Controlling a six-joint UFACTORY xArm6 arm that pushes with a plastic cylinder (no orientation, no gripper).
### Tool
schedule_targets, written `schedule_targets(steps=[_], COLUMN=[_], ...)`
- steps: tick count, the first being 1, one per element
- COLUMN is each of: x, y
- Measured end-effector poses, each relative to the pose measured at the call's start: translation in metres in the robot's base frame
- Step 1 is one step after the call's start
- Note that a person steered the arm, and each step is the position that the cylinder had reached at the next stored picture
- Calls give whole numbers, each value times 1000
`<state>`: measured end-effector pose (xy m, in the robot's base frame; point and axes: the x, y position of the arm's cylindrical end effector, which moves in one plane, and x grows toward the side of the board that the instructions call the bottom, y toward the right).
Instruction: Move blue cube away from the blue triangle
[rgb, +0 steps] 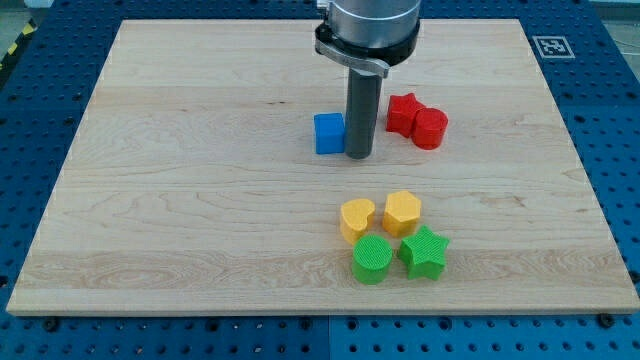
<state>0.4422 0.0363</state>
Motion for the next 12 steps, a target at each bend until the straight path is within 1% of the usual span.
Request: schedule_targets(steps=[1, 2, 3, 4, 5, 6, 8, 9, 10, 12], x=[-7, -10, -10, -10, -14, -36, -14, -17, -22, -18], y=[23, 32, 0, -13, -14, -16, -29, -36, -55, -102])
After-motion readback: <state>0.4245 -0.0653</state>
